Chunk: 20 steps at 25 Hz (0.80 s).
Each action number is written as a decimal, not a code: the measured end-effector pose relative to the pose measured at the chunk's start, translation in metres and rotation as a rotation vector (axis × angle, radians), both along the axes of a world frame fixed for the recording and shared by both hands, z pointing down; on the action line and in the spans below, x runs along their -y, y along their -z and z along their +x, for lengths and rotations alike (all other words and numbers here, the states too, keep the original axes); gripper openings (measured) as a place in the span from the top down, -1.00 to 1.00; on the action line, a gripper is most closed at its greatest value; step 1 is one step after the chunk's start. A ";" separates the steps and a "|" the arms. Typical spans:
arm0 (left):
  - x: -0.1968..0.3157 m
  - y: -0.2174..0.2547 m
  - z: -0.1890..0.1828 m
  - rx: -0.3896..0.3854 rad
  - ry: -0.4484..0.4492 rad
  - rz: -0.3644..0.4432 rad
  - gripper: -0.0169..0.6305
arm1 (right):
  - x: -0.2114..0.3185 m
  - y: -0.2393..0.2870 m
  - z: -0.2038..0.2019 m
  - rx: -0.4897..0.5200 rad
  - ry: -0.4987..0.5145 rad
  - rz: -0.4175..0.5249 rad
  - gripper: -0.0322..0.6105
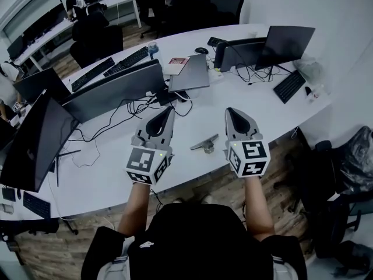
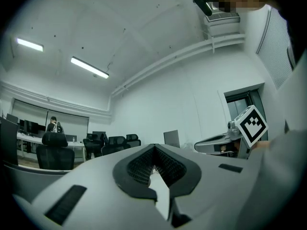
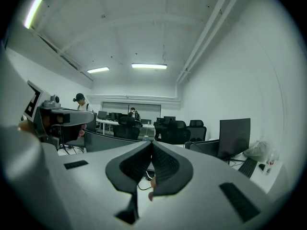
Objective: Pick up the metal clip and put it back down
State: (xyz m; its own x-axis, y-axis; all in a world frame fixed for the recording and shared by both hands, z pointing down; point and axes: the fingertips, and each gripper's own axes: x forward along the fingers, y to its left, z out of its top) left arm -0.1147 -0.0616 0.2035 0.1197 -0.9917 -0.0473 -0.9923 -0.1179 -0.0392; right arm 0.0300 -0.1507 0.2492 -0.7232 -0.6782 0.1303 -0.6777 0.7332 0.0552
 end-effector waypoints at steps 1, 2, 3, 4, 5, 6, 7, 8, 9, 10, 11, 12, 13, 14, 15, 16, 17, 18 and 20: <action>-0.001 0.003 0.000 0.004 0.000 0.005 0.92 | -0.001 0.003 0.001 0.002 0.000 0.004 0.82; -0.002 0.005 0.000 0.011 0.001 0.010 0.92 | -0.001 0.005 0.001 0.005 0.001 0.008 0.82; -0.003 0.007 0.000 0.021 0.002 0.014 0.92 | -0.002 0.008 0.002 0.010 0.000 0.012 0.82; -0.003 0.009 0.000 0.034 0.003 0.014 0.92 | -0.002 0.011 0.003 0.013 -0.001 0.015 0.82; -0.004 0.010 0.000 0.045 0.003 0.012 0.92 | -0.002 0.013 0.004 0.016 -0.002 0.020 0.82; -0.004 0.012 0.000 0.053 0.005 0.010 0.92 | -0.003 0.015 0.005 0.017 -0.004 0.024 0.82; -0.005 0.014 -0.001 0.059 0.008 0.012 0.92 | -0.003 0.017 0.005 0.018 -0.004 0.027 0.82; -0.006 0.016 -0.001 0.062 0.011 0.016 0.92 | -0.003 0.019 0.006 0.019 -0.003 0.030 0.82; -0.007 0.018 -0.001 0.063 0.013 0.021 0.92 | -0.003 0.020 0.006 0.020 -0.002 0.033 0.82; -0.007 0.019 0.000 0.064 0.012 0.025 0.92 | -0.003 0.021 0.006 0.020 0.000 0.035 0.82; -0.007 0.020 0.002 0.068 0.010 0.027 0.92 | -0.003 0.022 0.006 0.019 0.003 0.037 0.82; -0.006 0.020 0.004 0.072 0.007 0.029 0.92 | -0.004 0.022 0.006 0.017 0.005 0.038 0.82; -0.006 0.020 0.005 0.075 0.004 0.031 0.92 | -0.004 0.022 0.005 0.015 0.007 0.039 0.82; -0.006 0.020 0.006 0.076 0.003 0.033 0.92 | -0.005 0.022 0.005 0.016 0.009 0.039 0.82; -0.007 0.020 0.007 0.075 0.003 0.036 0.92 | -0.005 0.021 0.004 0.018 0.011 0.037 0.82; -0.007 0.020 0.007 0.074 0.003 0.037 0.92 | -0.006 0.021 0.004 0.022 0.013 0.035 0.82; -0.007 0.020 0.007 0.073 0.003 0.035 0.92 | -0.006 0.020 0.003 0.023 0.015 0.033 0.82; -0.007 0.020 0.007 0.075 0.002 0.031 0.92 | -0.006 0.019 0.001 0.022 0.017 0.033 0.82; -0.006 0.018 0.007 0.080 0.003 0.028 0.92 | -0.006 0.018 -0.001 0.019 0.021 0.033 0.82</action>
